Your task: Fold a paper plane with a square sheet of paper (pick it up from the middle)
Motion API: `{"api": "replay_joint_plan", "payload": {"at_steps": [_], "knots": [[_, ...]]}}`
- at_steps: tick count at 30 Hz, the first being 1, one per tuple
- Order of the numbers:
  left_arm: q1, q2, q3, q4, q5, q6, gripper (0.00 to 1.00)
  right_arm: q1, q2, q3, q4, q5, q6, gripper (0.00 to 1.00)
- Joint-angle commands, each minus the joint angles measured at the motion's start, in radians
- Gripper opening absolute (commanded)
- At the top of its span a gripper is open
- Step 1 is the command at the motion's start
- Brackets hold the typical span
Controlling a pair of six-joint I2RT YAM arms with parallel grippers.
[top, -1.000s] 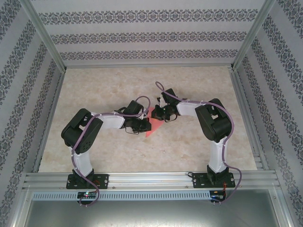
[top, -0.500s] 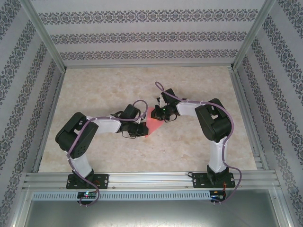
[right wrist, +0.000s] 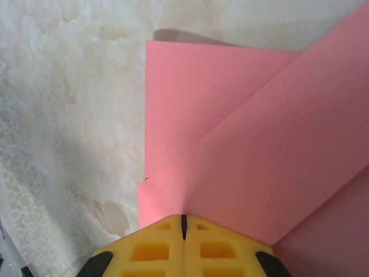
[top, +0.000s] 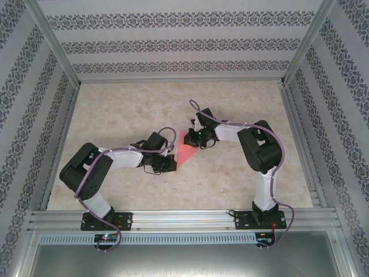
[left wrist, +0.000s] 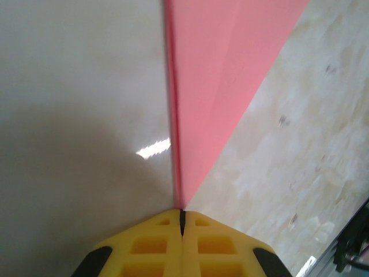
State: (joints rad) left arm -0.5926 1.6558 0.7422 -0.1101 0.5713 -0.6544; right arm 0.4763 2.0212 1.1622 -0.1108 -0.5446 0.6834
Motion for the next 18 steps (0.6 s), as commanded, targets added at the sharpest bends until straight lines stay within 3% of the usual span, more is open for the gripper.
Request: {"api": "replay_joint_plan", "payload": {"at_steps": [1,9,18], "knots": [[-0.024,-0.056,-0.033,-0.159,-0.023,-0.005,0.00,0.013,0.096,-0.072,-0.093,0.169,0.046,0.00],[0.002,-0.196,-0.027,-0.017,-0.178,-0.110,0.00,0.078,0.056,-0.121,0.055,0.201,0.308,0.00],[0.039,-0.088,0.015,0.094,-0.226,-0.169,0.00,0.117,0.041,-0.119,0.153,0.191,0.406,0.00]]}}
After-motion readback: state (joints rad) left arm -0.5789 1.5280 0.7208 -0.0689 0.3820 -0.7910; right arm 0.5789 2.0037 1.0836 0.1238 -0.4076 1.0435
